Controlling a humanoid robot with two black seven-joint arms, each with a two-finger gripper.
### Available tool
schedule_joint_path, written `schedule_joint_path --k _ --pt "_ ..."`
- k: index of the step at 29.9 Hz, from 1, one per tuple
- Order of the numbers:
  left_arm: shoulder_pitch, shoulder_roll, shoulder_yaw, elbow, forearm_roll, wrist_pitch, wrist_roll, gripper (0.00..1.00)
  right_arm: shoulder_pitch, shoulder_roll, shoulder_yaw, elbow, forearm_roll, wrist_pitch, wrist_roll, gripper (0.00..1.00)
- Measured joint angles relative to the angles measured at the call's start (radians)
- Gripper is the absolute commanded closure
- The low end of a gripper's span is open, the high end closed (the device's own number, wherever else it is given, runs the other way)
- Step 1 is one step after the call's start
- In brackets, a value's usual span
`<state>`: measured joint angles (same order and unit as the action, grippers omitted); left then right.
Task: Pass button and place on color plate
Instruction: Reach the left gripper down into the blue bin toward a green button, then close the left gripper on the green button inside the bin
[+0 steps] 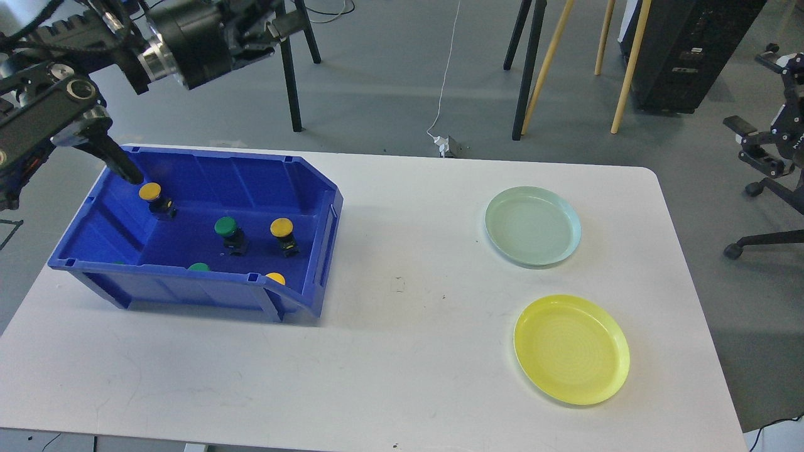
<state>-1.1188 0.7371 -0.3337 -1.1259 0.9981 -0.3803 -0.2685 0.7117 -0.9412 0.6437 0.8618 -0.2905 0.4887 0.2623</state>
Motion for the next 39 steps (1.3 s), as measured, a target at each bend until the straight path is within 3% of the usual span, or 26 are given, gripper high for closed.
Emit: schedule_joint_path --k 5,14,21,26,39 --pt "0.027 0.113 0.127 -0.115 0.344 0.051 0.056 0.00 -0.003 -0.015 0.012 0.002 0.002 0.000 0.006 0.02" --pt "0.040 0.182 0.206 -0.096 0.666 -0.038 0.051 0.00 -0.003 -0.013 0.038 0.003 0.002 0.000 0.015 0.02" --pt "0.049 0.031 0.248 0.060 0.752 -0.049 0.046 0.00 -0.004 -0.013 0.028 0.005 0.002 0.000 0.016 0.02" --pt "0.085 -0.066 0.251 0.212 0.767 -0.040 0.018 0.00 -0.005 -0.013 0.021 0.018 0.000 0.000 0.016 0.02" --pt "0.167 -0.179 0.254 0.457 0.768 0.037 -0.049 0.00 -0.008 -0.007 0.007 0.078 -0.032 0.000 0.014 0.02"
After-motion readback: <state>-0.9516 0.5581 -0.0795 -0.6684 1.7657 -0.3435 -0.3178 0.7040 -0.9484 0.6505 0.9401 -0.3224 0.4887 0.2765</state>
